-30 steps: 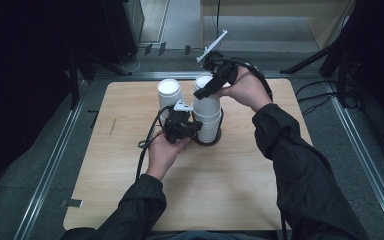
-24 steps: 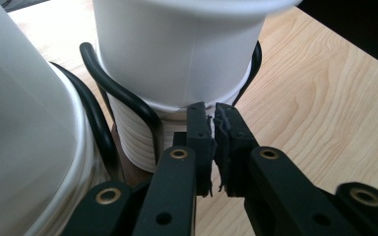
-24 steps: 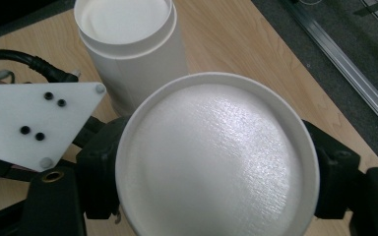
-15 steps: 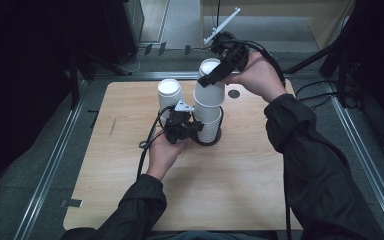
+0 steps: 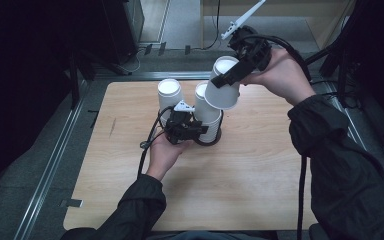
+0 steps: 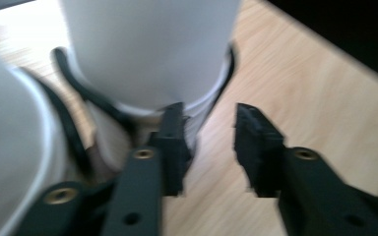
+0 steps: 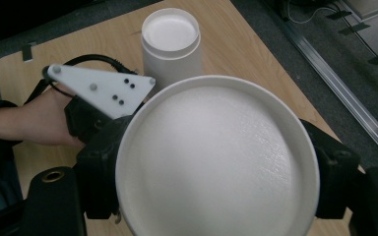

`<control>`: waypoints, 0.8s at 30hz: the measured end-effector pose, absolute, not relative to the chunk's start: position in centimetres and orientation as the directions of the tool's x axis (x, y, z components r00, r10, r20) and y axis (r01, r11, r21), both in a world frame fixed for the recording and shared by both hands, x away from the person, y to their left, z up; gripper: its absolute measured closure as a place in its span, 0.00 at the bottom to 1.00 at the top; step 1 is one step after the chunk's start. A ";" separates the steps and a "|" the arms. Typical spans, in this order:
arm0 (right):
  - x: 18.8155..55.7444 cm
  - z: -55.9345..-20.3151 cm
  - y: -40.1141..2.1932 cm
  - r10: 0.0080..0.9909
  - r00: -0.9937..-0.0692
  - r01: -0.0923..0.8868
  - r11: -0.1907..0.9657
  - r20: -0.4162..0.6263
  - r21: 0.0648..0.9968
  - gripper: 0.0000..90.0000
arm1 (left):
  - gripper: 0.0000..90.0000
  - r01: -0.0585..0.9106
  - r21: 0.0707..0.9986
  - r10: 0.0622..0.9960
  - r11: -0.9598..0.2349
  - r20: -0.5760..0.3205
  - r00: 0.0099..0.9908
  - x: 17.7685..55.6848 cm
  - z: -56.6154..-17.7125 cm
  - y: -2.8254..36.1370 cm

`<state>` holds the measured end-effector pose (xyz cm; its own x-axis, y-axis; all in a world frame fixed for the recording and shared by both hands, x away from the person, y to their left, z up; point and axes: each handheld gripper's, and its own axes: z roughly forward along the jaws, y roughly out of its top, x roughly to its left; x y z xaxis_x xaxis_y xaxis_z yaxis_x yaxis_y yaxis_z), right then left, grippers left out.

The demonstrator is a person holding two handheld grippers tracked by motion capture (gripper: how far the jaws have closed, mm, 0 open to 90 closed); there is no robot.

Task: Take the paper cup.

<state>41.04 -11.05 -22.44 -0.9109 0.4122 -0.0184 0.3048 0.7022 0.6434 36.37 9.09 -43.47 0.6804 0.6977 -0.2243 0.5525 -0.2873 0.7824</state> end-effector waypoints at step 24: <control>36.2 -28.8 -14.7 0.334 -0.943 0.258 0.726 0.002 0.638 0.28 | 0.45 0.490 0.801 0.576 -0.343 -0.233 0.783 33.7 -43.2 12.1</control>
